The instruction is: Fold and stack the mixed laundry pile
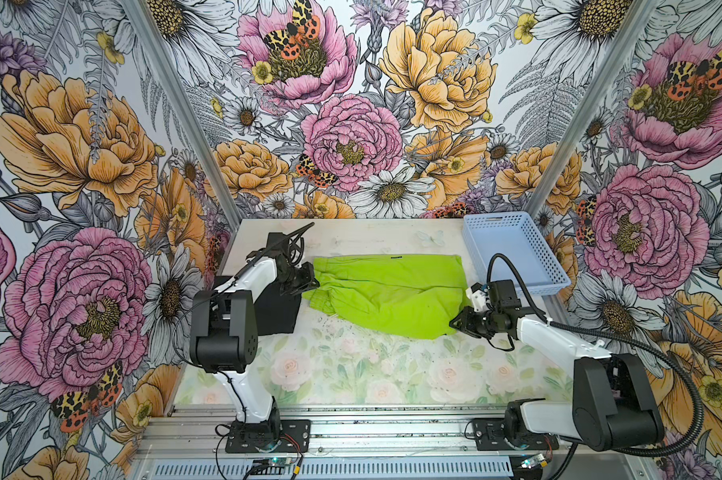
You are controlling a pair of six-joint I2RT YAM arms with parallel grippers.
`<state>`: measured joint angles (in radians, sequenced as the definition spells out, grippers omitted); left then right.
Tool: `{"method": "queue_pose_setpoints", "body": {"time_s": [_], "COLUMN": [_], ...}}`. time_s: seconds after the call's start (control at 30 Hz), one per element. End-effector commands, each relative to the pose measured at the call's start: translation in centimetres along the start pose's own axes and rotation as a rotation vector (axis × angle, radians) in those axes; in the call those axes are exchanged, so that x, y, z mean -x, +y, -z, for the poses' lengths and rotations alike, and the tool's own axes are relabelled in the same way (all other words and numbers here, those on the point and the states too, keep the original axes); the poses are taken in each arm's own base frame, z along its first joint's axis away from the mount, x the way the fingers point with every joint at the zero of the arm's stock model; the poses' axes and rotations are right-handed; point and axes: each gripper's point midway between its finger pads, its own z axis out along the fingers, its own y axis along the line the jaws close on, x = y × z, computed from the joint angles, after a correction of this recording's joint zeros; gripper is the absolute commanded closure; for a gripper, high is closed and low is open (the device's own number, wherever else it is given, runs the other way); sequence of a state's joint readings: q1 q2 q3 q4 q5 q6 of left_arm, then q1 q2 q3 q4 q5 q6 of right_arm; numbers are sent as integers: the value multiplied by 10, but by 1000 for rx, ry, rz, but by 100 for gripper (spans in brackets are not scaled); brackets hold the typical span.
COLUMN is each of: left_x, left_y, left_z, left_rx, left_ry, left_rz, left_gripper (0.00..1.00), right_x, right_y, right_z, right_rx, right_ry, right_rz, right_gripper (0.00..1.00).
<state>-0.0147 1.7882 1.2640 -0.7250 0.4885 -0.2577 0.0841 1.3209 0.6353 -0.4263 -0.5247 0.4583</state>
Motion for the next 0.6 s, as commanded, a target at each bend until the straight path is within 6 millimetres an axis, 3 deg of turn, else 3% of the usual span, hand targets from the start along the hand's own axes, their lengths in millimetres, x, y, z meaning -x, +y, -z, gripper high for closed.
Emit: {"method": "queue_pose_setpoints", "body": {"time_s": [0.0,0.17,0.43,0.57], "left_x": [1,0,-22,-38], "left_y": [-2,-8,-35,-45], "left_z": [-2,3,35,49], "left_rx": [-26,-46,-89,-96], "left_ry": [-3,-9,-3,31], "left_rz": [-15,-13,-39,-61], "left_gripper": [100,100,100,99], "right_x": [3,3,5,6], "right_y": [4,7,28,31], "right_z": [2,16,89,116], "right_rx": [11,-15,-18,-37], "right_ry": [-19,-23,-95,-98], "right_rz": [21,24,-26,-46], "right_gripper": [84,100,100,100]}}
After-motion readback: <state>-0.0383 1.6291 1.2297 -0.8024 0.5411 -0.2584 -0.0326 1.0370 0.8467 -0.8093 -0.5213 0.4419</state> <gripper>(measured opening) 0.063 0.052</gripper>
